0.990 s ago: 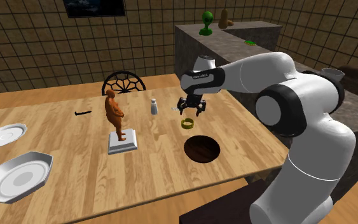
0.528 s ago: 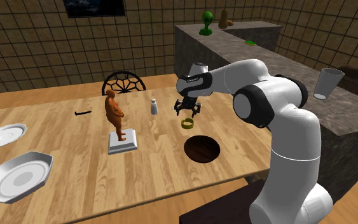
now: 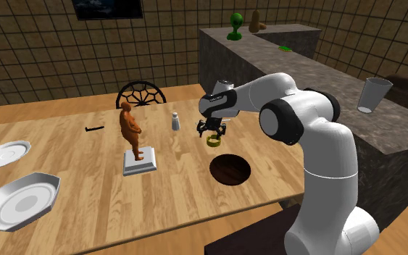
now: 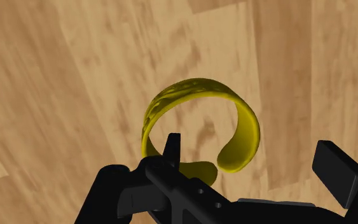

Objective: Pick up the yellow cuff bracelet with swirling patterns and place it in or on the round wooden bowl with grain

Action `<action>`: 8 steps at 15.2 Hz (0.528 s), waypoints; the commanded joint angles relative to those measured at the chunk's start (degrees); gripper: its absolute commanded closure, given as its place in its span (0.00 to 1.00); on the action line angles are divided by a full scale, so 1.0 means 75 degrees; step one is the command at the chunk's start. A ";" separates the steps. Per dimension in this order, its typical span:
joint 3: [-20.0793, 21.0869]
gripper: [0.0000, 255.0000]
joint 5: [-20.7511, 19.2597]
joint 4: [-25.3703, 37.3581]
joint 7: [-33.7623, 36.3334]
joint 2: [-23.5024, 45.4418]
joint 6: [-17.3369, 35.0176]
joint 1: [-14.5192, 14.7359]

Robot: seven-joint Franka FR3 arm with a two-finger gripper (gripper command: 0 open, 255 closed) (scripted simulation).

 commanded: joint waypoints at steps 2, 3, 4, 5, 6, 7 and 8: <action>0.0002 0.00 0.0002 0.0003 -0.0003 0.0031 0.0035 0.0002; 0.0002 0.00 0.0002 0.0003 -0.0003 0.0031 0.0035 0.0002; 0.0002 0.00 0.0002 0.0003 -0.0003 0.0031 0.0035 0.0002; 0.0002 0.00 0.0002 0.0003 -0.0003 0.0031 0.0035 0.0002; 0.0002 0.00 0.0002 0.0004 -0.0003 0.0031 0.0034 0.0002; 0.0002 0.00 0.0002 0.0003 -0.0003 0.0031 0.0035 0.0002; 0.0002 1.00 0.0002 0.0003 -0.0003 0.0031 0.0035 0.0002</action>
